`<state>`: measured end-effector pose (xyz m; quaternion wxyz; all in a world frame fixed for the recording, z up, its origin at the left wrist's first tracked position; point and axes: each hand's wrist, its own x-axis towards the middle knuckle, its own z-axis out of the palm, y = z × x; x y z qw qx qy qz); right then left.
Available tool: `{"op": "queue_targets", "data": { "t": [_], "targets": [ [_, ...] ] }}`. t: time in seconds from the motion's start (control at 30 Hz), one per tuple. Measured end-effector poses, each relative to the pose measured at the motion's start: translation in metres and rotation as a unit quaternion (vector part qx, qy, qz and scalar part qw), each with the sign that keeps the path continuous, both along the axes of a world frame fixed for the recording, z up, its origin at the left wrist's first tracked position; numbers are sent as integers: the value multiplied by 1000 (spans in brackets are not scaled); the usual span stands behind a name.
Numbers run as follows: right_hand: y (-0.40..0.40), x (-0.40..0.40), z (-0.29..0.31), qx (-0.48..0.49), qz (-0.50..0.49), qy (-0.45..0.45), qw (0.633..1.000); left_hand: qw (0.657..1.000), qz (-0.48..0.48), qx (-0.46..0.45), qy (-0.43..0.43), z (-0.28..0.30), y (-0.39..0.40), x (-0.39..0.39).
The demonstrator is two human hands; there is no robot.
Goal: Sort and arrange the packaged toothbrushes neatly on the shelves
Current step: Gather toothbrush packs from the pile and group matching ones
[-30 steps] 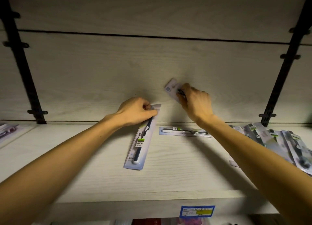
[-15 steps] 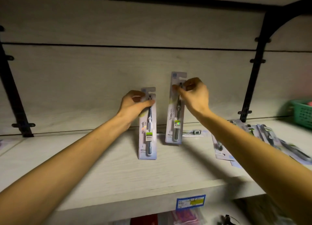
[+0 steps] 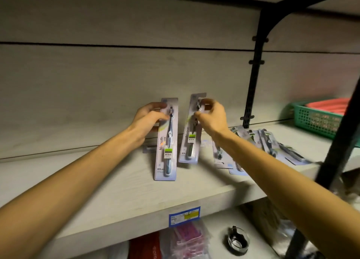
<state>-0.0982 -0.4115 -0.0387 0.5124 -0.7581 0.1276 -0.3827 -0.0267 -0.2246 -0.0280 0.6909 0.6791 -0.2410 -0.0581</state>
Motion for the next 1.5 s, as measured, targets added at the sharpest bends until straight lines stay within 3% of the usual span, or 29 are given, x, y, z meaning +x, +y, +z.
{"op": "queue_targets", "data": {
  "t": [0.27,0.37,0.5,0.6,0.8,0.93,1.03,1.1,1.37,1.5],
  "targets": [
    [-98,-45,2,-28,-44,58,997,999,-18,16,35,-5,-72,-33],
    [-123,-66,-5,-145,-57,103,982,998,-22,28,60,-17,-95,-47],
    [-139,-80,-20,-287,-73,236,925,997,-8,38,74,-32,-103,-56],
    [-136,-80,-21,-370,-83,256,889,997,6,22,80,-36,-93,-54],
    [-90,-51,-11,-425,3,180,887,993,66,0,97,-42,-52,-40],
    [-52,-23,-16,-440,81,258,856,988,114,-15,99,-46,-18,-28],
    [-36,-2,-25,-450,99,345,818,986,125,-24,112,-47,7,-18],
    [-32,6,-31,-433,96,377,813,984,130,-31,122,-49,23,-12],
    [-15,-5,-23,-437,55,244,864,976,141,-74,148,-55,40,-6],
    [-21,-31,-19,-455,-16,168,875,977,140,-87,133,-52,30,-15]
  ]
}}
